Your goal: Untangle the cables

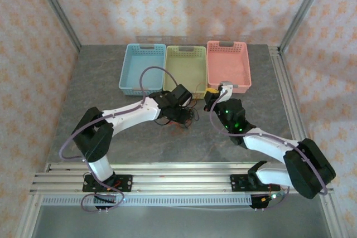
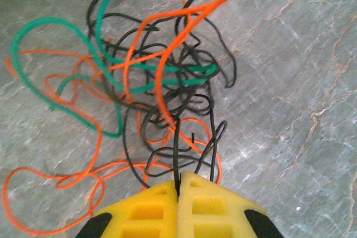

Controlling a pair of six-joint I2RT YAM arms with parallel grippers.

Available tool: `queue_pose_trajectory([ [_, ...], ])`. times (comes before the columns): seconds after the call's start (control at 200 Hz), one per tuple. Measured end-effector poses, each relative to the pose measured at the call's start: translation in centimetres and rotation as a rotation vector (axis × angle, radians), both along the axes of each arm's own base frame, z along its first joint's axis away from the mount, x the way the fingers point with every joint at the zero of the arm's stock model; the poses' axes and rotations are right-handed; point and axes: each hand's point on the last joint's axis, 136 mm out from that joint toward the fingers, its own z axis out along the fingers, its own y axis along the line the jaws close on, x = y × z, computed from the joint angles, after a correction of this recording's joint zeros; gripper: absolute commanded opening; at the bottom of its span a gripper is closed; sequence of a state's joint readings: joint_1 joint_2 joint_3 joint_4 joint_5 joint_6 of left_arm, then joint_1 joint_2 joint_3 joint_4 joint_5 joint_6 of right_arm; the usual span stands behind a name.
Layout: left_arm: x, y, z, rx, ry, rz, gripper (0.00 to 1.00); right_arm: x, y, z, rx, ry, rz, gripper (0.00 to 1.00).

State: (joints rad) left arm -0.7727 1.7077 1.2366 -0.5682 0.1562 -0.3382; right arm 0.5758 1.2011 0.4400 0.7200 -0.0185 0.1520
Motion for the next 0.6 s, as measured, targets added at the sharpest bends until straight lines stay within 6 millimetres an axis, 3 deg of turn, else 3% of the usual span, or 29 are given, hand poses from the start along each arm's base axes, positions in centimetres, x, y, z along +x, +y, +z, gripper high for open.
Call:
queue_pose_trajectory([
  [0.195, 0.1, 1.0, 0.9, 0.020, -0.040, 0.021, 0.00, 0.4, -3.8, 0.6, -0.004, 0.003, -0.191, 0.00],
  [0.601, -0.9, 4.0, 1.4, 0.049, -0.091, 0.077, 0.00, 0.3, -7.0, -0.5, -0.046, 0.034, -0.368, 0.00],
])
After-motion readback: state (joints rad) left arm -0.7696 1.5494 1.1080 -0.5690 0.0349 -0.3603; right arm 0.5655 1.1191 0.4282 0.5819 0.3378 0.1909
